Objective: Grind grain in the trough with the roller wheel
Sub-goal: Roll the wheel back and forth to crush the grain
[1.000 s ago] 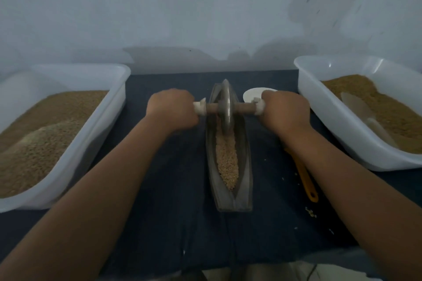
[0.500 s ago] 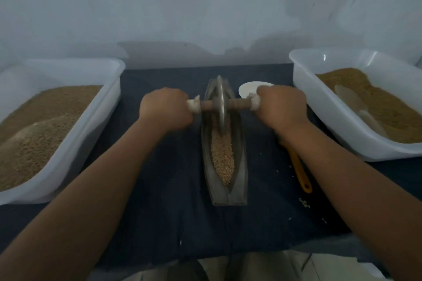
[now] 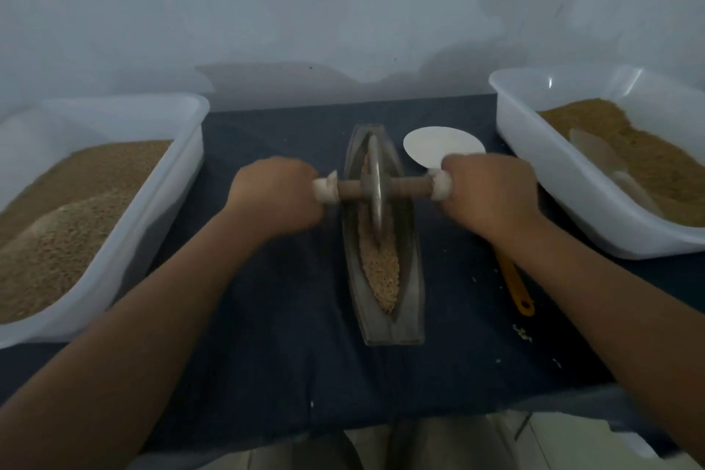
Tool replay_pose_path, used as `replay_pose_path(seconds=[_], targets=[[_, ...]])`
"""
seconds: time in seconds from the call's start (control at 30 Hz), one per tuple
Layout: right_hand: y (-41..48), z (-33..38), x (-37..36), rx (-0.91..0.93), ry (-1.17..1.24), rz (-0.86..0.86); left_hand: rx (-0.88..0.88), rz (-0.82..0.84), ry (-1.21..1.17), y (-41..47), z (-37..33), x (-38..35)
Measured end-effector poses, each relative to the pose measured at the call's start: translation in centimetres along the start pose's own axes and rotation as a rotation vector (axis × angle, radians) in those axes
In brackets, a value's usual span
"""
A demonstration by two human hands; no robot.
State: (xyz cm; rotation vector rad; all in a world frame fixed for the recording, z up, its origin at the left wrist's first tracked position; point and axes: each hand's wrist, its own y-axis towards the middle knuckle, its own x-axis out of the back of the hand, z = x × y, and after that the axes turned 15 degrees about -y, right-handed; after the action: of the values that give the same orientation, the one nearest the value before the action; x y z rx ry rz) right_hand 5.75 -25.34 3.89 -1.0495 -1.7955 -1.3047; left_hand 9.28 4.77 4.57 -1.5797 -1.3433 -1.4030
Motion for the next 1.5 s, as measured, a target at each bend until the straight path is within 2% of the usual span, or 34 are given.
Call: replay_pose_path(seconds=[0.1,0.17,0.27,0.4,0.47,0.6,0.73,0.8,0.97,1.07,1.2,1.33,1.43,1.5], targets=[[3.9,0.5,-0.4,-0.075,-0.007,-0.057,0.058,-0.027,-0.006,4.0,-0.3,0.4],[4.3,0.6,0.0,-0.095,-0.02,0.012,0.055,-0.033,-0.008,4.1,-0.6,0.5],[1.5,0.3,0.3,-0.072,-0.075,0.079,-0.001,-0.011,0.017,1.2,-0.5,0.3],[-4.6,-0.3,2.0,0.03,0.019,-0.029,-0.146,-0.038,0.063,-5.0,0.0,0.7],[-5.7,-0.5,2.0,0.051,0.078,-0.02,-0.172,-0.066,0.059,-6.4,0.0,0.6],[-0.8,-0.4,0.1,0.025,0.002,-0.043,-0.007,-0.015,0.006,-2.2,-0.6,0.5],[5.0,-0.3,-1.2,-0.069,-0.062,0.077,0.077,-0.024,0.0,2.8,-1.5,1.4],[4.3,-0.3,-1.4,-0.066,-0.064,0.114,0.045,-0.033,0.03,2.2,-1.9,1.6],[-3.4,-0.3,0.0,-0.036,-0.006,-0.025,-0.147,-0.11,0.12,-4.5,-0.9,0.9],[-6.0,-0.8,0.0,0.007,0.083,-0.043,-0.221,-0.165,0.126,-6.2,-0.2,0.7],[-1.1,-0.3,-1.3,-0.052,0.01,-0.016,-0.068,-0.057,0.062,-0.8,-0.5,0.7],[4.3,-0.2,-1.6,-0.09,-0.043,0.099,-0.013,-0.069,0.061,3.9,-1.5,1.5],[2.6,-0.5,-0.7,-0.075,-0.037,0.128,-0.01,-0.01,0.052,1.8,-1.6,1.5],[-0.6,-0.5,0.4,-0.001,-0.007,0.02,-0.042,-0.009,0.054,-1.9,-0.7,0.9]])
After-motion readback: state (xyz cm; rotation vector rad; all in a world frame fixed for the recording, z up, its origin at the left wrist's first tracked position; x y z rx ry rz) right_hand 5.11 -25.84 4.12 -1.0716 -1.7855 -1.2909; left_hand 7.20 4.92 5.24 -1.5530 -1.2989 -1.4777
